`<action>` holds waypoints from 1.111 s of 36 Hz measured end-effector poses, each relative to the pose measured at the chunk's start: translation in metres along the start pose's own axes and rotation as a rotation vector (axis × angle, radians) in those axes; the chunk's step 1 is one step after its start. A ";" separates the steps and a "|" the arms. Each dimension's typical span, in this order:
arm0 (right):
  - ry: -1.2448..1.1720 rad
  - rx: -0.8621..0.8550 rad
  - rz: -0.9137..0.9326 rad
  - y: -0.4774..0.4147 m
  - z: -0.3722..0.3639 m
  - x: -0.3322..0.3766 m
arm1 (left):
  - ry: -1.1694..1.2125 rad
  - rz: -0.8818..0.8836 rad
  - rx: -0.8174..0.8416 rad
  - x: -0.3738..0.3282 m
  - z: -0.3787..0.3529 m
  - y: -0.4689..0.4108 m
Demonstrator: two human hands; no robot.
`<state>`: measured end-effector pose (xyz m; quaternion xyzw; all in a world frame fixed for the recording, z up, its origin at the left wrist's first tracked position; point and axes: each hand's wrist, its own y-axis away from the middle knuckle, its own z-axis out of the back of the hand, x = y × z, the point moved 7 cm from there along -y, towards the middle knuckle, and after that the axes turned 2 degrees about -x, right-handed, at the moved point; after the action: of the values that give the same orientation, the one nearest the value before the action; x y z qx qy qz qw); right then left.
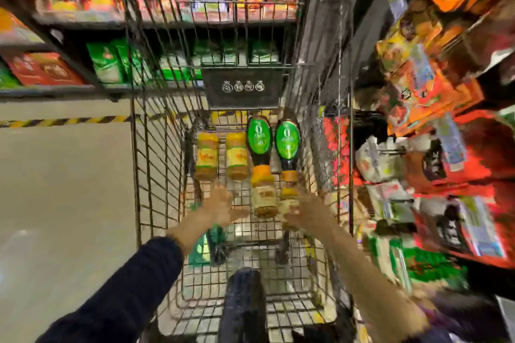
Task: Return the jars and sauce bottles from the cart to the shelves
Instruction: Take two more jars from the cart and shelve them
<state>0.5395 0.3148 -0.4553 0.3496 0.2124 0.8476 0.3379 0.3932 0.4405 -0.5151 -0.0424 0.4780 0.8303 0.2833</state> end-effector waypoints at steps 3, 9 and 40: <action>-0.017 0.033 -0.052 -0.015 -0.015 -0.011 | 0.178 0.105 0.023 0.003 -0.020 -0.030; -0.072 0.059 -0.187 -0.041 -0.034 -0.030 | 0.331 0.156 -0.005 0.012 -0.055 -0.077; -0.197 0.058 -0.532 -0.082 -0.103 -0.118 | 0.790 0.136 0.204 0.010 -0.058 -0.081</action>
<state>0.5603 0.2724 -0.6259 0.3718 0.2873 0.6846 0.5573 0.4151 0.4285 -0.6119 -0.2980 0.6316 0.7153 0.0251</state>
